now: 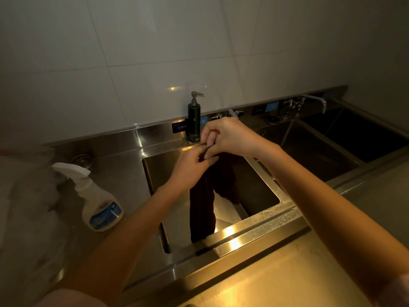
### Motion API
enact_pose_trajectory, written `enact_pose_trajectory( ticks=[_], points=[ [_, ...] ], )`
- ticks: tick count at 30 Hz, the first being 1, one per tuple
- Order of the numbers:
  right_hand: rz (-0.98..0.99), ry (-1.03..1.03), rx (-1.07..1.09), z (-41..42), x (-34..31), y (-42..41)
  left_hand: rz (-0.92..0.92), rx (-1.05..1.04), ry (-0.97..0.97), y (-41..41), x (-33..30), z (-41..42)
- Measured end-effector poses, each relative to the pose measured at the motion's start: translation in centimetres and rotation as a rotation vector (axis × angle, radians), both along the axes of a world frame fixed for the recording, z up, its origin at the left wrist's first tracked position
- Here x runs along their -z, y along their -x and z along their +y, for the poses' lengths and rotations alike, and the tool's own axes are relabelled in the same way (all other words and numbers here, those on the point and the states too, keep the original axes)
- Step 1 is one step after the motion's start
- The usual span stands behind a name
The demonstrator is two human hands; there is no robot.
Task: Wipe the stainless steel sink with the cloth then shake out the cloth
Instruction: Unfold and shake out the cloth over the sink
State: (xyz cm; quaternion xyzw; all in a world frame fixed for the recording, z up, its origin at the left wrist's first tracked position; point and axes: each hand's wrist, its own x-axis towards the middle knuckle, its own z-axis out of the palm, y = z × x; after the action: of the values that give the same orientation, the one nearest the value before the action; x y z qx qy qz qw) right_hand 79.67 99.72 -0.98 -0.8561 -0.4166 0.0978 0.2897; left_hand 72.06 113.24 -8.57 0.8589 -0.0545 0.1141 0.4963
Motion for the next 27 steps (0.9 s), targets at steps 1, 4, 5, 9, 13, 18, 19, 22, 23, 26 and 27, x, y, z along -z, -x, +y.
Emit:
enact_pose_trajectory(
  ticks=[1,4,5,9,13,18,19,22,23,26,27],
  points=[
    [0.146,-0.055,0.002,-0.4,0.0,-0.4,0.000,-0.001,0.055,0.0,-0.1,0.0],
    [0.352,-0.254,0.068,-2.4,0.9,-1.2,0.018,-0.015,0.184,0.1,-0.4,0.5],
    [0.378,-0.267,0.104,-3.1,1.7,-1.1,0.015,-0.020,0.208,0.1,-0.6,0.6],
    [0.484,-0.164,0.135,-4.2,6.7,0.4,-0.024,-0.053,0.263,0.1,-1.6,1.1],
    [0.672,-0.370,0.174,-3.0,9.0,1.1,-0.044,-0.024,0.283,0.4,-2.1,1.8],
    [0.875,-0.529,0.118,-1.3,9.6,0.2,-0.040,-0.001,0.348,1.4,-1.9,2.5],
    [0.851,-0.543,0.119,-1.1,9.4,0.0,-0.032,-0.004,0.360,1.6,-1.8,2.7],
    [0.791,-0.489,0.087,-1.2,7.5,-0.9,0.003,-0.026,0.352,2.3,-1.3,3.6],
    [0.753,-0.401,0.052,-1.3,6.7,-1.2,0.015,-0.030,0.342,2.4,-1.0,3.9],
    [0.671,-0.091,-0.057,-1.6,4.4,-2.2,0.061,-0.038,0.300,3.1,-0.4,4.9],
    [0.652,-0.053,-0.071,-1.5,3.8,-2.4,0.075,-0.040,0.285,3.2,-0.1,5.2]
  ],
)
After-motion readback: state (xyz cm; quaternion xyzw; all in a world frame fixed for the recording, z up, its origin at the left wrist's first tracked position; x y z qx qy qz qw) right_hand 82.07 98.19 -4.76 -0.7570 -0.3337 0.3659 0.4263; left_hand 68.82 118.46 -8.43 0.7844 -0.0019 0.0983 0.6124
